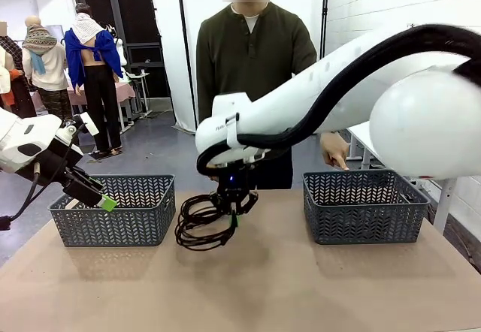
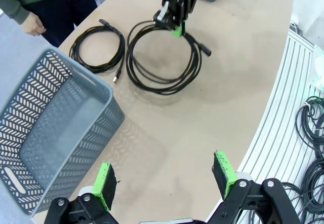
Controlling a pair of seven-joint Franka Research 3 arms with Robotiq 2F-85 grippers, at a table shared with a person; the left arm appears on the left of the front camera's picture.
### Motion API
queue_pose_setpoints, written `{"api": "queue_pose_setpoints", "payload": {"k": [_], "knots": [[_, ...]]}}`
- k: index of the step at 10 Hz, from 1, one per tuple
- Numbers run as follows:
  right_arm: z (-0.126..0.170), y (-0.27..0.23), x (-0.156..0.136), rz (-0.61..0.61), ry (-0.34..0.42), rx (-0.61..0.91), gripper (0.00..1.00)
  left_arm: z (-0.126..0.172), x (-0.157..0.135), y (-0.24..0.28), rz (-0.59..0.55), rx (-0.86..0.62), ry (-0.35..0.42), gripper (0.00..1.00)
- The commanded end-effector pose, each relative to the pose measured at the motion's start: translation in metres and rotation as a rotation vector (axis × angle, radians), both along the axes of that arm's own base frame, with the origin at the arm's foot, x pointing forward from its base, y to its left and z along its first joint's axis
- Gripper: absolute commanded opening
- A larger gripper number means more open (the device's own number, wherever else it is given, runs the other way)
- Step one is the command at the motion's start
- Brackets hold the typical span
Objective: Organize the cables according to human instructions.
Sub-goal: Pick up a bundle of cables and place it in the basket indicated by the human.
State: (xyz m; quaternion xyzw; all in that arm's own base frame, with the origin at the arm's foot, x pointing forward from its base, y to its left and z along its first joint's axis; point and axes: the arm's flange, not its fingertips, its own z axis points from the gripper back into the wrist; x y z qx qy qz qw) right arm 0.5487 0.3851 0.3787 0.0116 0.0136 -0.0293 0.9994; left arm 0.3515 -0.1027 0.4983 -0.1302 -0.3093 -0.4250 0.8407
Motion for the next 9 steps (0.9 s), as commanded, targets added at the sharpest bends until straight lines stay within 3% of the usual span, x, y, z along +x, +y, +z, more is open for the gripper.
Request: {"api": "queue_pose_setpoints", "payload": {"k": [1, 3, 7, 9], "knots": [[0.026, -0.019, -0.006, 0.125, 0.024, -0.006, 0.0, -0.002, 0.002, 0.002, -0.011, -0.012, 0.003, 1.0], [0.048, -0.039, -0.005, 0.3, 0.075, -0.016, 0.0, -0.002, 0.002, 0.002, -0.011, -0.012, 0.003, 1.0], [0.077, -0.088, 0.003, 0.764, -0.013, 0.012, 0.0, -0.002, 0.002, 0.002, -0.011, -0.012, 0.003, 1.0], [0.081, -0.101, 0.01, 0.933, 0.022, 0.031, 0.0, -0.002, 0.002, 0.002, -0.011, -0.012, 0.003, 1.0]]}}
